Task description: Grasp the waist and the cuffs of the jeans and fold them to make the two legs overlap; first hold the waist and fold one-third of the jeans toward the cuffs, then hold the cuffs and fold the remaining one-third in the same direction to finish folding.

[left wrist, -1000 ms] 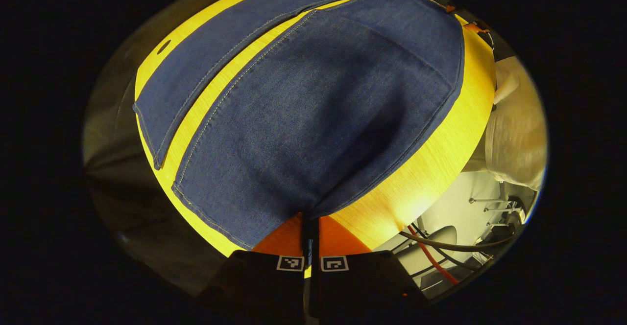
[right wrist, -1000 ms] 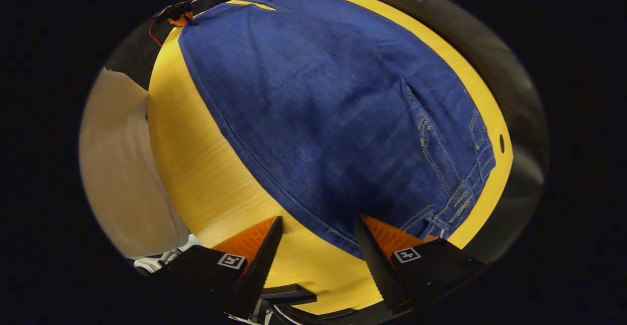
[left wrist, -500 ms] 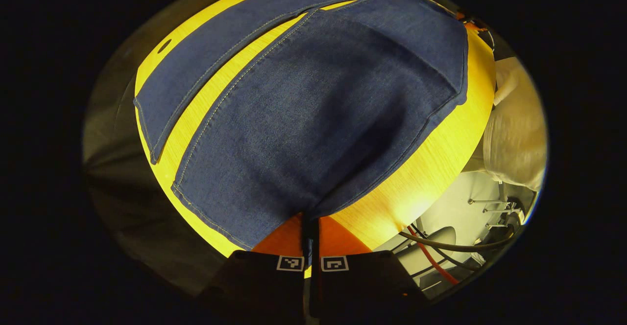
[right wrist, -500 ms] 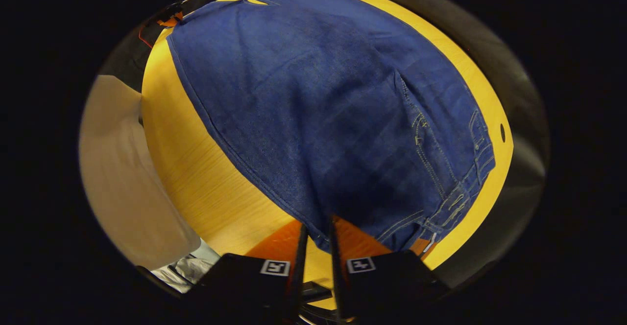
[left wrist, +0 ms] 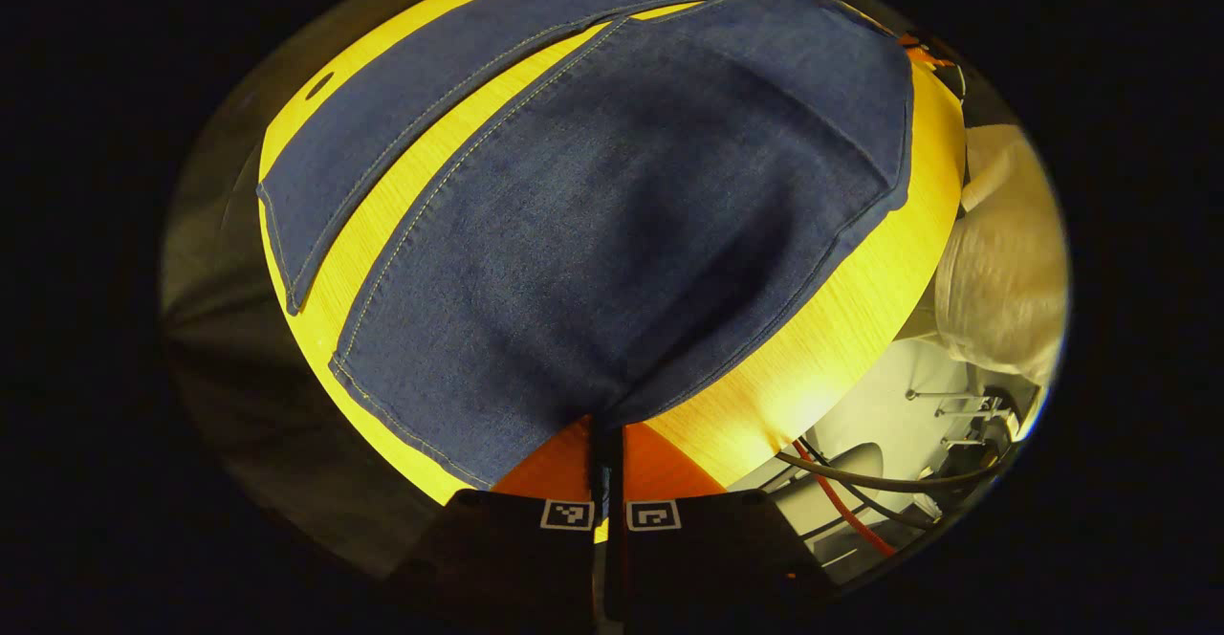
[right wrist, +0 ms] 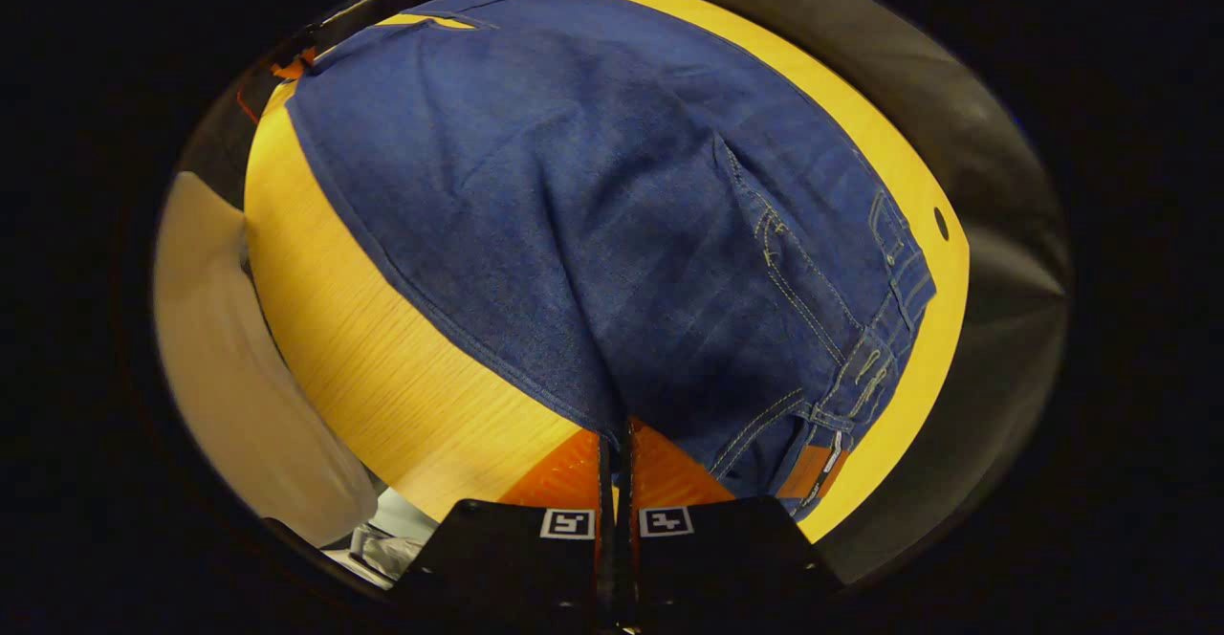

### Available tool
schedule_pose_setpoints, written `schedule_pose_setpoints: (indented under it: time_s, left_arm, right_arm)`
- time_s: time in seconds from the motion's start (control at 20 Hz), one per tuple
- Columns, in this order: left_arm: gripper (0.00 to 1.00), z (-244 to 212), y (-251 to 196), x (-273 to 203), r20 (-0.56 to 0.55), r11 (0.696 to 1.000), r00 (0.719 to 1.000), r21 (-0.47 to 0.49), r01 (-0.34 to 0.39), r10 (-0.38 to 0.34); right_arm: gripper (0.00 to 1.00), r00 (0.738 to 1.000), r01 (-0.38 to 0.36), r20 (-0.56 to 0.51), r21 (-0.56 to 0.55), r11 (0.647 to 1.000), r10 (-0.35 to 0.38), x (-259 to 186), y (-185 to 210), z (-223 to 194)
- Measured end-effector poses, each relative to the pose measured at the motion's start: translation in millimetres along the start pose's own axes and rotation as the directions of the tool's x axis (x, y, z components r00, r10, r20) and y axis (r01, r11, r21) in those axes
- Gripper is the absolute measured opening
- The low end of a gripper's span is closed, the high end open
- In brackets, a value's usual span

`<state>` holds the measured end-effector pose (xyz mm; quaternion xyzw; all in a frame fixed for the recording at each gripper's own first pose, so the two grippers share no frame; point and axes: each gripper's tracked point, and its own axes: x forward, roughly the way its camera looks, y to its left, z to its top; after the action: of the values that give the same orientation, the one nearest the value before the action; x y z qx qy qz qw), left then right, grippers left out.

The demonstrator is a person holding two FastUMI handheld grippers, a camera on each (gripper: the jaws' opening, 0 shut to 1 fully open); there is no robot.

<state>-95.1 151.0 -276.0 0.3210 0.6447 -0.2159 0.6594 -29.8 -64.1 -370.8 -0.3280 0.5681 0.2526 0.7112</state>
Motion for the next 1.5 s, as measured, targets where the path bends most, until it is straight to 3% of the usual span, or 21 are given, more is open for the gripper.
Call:
schedule_pose_setpoints:
  time_s: [0.1,0.3,0.6,0.9,1.2,1.3,1.4,1.5]
  left_arm:
    - [0.0,-2,3,0,-0.024,0.999,0.999,-0.029,0.02,-0.021]
    - [0.0,3,29,-25,-0.07,1.0,0.998,0.0,0.003,-0.003]
    - [0.0,53,114,-95,-0.086,0.996,0.993,0.023,-0.082,0.084]
    - [0.0,126,186,-142,-0.113,0.973,0.968,0.087,-0.214,0.223]
    - [0.0,208,266,-113,-0.002,0.913,0.921,0.131,-0.386,0.389]
    - [0.0,228,281,-88,0.04,0.894,0.902,0.12,-0.431,0.429]
    - [0.0,245,301,-61,0.08,0.867,0.872,0.093,-0.489,0.483]
    - [0.0,250,305,-32,0.066,0.862,0.863,0.059,-0.504,0.5]
  right_arm:
    - [0.03,1.0,0.025,0.004,0.064,0.998,-0.026,0,-2,-1]
    - [0.03,0.998,0.02,0.055,0.186,0.982,-0.03,-27,-12,14]
    - [0.03,0.98,0.031,0.179,0.277,0.96,-0.083,-85,-68,77]
    - [0.03,0.957,-0.054,0.28,0.422,0.905,-0.073,-105,-135,150]
    - [0.03,0.892,-0.128,0.417,0.607,0.785,-0.177,-66,-199,222]
    - [0.02,0.884,-0.101,0.416,0.616,0.781,-0.214,-34,-212,234]
    - [0.03,0.893,-0.066,0.389,0.609,0.79,-0.225,-5,-213,241]
    - [0.02,0.904,-0.05,0.364,0.61,0.791,-0.224,18,-212,243]
